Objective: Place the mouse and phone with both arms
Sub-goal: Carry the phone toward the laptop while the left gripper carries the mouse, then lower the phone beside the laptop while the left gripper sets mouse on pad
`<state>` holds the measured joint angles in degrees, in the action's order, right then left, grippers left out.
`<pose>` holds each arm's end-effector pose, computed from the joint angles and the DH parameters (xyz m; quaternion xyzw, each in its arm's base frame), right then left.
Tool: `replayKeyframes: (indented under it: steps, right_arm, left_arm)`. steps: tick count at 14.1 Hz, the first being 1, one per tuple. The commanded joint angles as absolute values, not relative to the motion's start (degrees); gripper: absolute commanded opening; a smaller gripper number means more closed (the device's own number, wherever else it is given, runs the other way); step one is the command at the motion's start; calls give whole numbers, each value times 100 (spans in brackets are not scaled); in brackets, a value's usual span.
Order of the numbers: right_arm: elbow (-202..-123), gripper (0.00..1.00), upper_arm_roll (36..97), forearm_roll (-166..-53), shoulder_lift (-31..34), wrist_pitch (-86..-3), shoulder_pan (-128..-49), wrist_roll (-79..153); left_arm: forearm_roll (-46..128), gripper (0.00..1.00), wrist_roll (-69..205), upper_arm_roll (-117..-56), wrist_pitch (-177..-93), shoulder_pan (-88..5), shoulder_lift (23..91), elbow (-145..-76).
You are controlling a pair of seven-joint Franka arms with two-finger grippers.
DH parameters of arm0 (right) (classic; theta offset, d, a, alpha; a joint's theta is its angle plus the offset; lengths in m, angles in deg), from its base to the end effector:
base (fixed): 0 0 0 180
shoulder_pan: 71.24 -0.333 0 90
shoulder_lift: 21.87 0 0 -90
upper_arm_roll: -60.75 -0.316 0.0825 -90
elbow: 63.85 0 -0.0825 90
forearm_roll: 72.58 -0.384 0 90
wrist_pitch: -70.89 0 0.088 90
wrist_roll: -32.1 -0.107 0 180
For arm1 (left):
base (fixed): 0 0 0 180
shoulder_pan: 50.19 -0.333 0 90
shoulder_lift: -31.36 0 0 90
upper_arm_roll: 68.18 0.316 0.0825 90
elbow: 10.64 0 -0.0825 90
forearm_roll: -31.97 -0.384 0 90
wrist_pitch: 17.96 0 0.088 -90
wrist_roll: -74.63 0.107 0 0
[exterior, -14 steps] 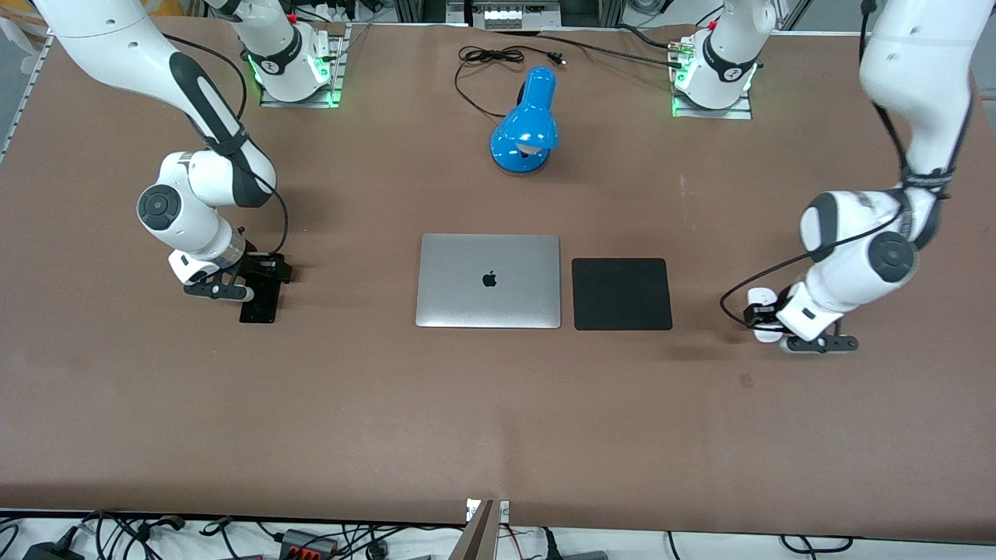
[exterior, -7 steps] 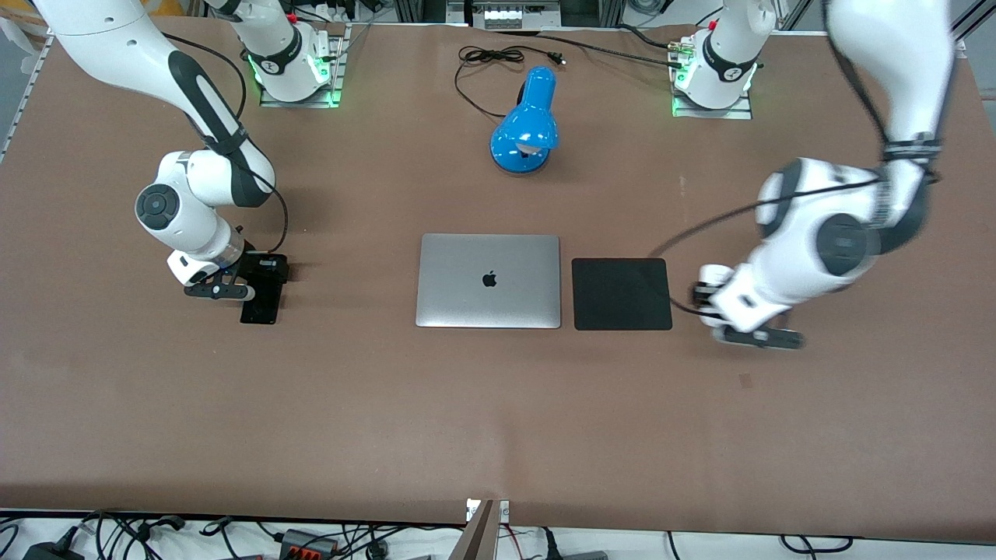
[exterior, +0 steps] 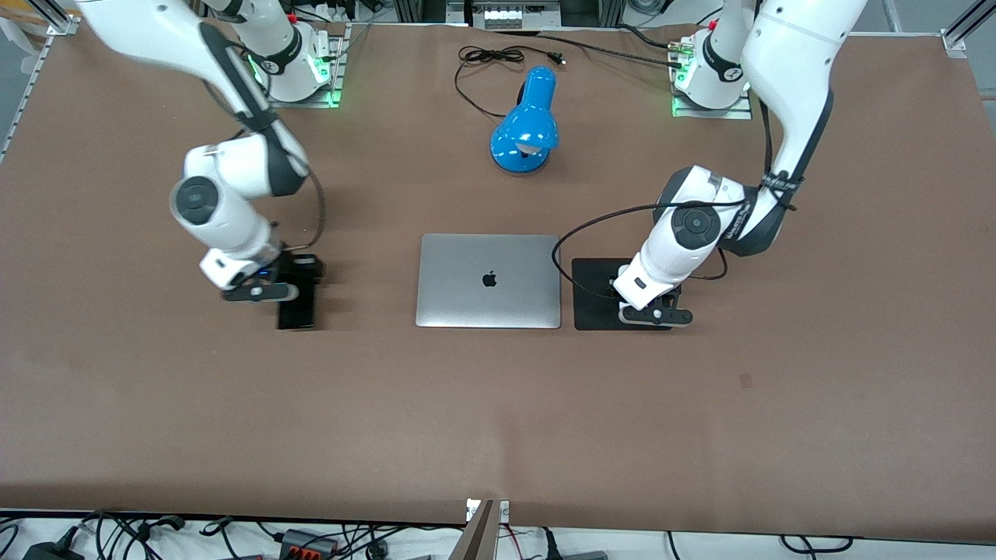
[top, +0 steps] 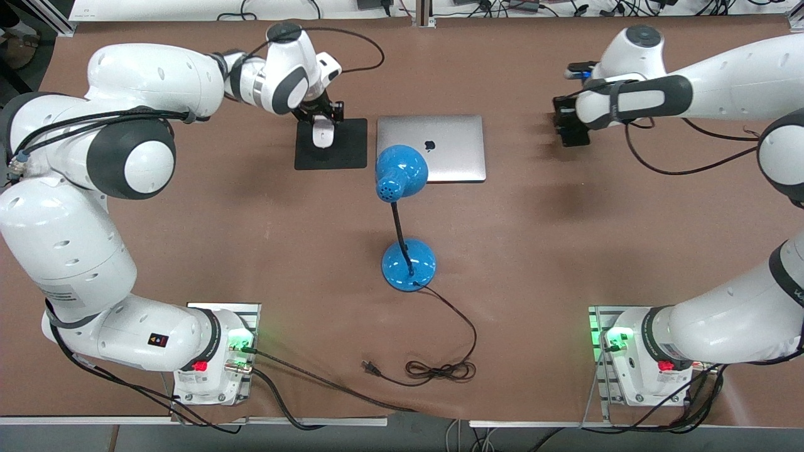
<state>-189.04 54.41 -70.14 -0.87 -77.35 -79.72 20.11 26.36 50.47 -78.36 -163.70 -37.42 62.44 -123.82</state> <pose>0.5454 0.1454 0.2228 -0.9990 -0.0385 -0.0169 0.0124 0.5687 -0.2388 0.1978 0.9996 -0.0161 0.0100 0.0231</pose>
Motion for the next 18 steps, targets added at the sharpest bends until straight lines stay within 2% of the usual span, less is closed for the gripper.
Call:
replayKeyframes:
  steps: [1,2,4,5,6,9,10,11,12,14,18]
  right_arm:
    - [-18506,0,5224,-6985,273,-7677,-8335,1130]
    - [-18392,0,5214,-6985,387,-7694,-8485,900]
    - [-18224,0,5205,-6994,660,-7860,-8635,461]
    - [-18223,0,5205,-6994,739,-7957,-8679,389]
    - [-18223,0,5205,-7003,810,-8045,-8706,362]
    - [-18223,1,5196,-7012,977,-8353,-8829,90]
    - [-18223,14,5196,-7003,977,-8345,-8820,89]
    - [-18223,93,5196,-7012,977,-8336,-8811,72]
    - [-18232,100,5196,-7012,969,-8336,-8811,81]
    - [-18215,100,5205,-7012,777,-8275,-8724,177]
    - [-17733,100,5205,-6941,-189,-6784,-8013,256]
  left_arm:
    - [2502,37,4914,-7829,-16666,-3700,6265,-12603]
    - [2502,37,4906,-7829,-16754,-3709,6291,-12639]
    - [2502,54,4906,-7829,-16764,-3709,6353,-12648]
    - [2502,80,4897,-7820,-16764,-3709,6353,-12639]
    - [2502,100,4897,-7811,-16764,-3744,6309,-12613]
    - [2502,100,4923,-7767,-16563,-3788,5906,-12578]
    - [2502,100,4932,-7750,-16257,-3806,5687,-12482]
    - [2502,100,4975,-7750,-15706,-3893,5502,-12246]
    - [2494,100,5080,-7758,-15056,-3981,5361,-11939]
    - [2494,100,5597,-7758,-13623,-4139,5281,-11114]
    - [2511,100,6566,-7793,-11671,-4605,5132,-9619]
